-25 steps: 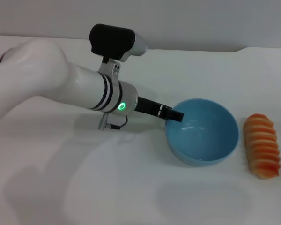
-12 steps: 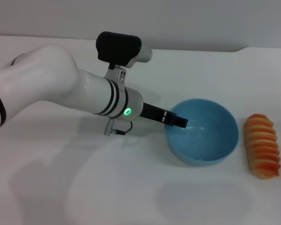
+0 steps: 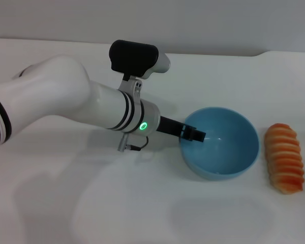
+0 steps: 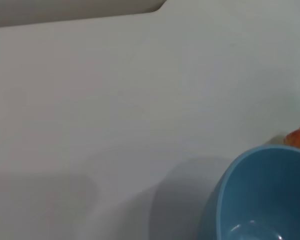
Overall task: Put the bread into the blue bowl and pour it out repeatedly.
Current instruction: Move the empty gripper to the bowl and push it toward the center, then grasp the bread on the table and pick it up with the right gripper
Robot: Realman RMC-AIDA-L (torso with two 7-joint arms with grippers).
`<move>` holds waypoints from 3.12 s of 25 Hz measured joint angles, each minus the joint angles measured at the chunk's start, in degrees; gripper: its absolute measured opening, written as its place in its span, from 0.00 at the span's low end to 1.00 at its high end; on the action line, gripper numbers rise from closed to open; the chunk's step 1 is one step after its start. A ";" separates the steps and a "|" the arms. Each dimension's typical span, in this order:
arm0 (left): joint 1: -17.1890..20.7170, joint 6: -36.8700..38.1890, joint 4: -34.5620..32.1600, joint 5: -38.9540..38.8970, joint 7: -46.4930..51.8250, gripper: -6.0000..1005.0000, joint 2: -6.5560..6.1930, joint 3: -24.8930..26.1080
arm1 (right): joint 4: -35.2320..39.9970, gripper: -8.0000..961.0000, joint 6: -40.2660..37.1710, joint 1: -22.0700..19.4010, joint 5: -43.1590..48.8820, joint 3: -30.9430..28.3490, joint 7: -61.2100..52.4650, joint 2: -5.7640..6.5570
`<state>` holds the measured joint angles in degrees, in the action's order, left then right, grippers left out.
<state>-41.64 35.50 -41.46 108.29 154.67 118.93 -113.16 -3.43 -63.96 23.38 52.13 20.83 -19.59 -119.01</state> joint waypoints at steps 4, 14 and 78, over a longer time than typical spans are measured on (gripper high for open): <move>-0.28 -0.62 0.32 -0.16 -0.06 0.61 -0.01 -0.13 | -0.10 0.72 0.00 0.00 0.06 0.00 0.00 0.00; -2.26 -2.14 1.37 -0.20 0.61 0.36 0.08 -3.25 | -0.48 0.72 0.03 -0.09 0.11 0.00 0.00 -0.06; -15.32 -11.39 13.14 21.35 5.97 0.00 -0.26 3.39 | 46.20 0.72 -6.61 7.06 88.89 9.14 -104.74 0.35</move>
<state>-56.97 24.11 -28.32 129.64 160.65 118.67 -109.77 42.77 -70.56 30.45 141.02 29.97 -124.33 -118.66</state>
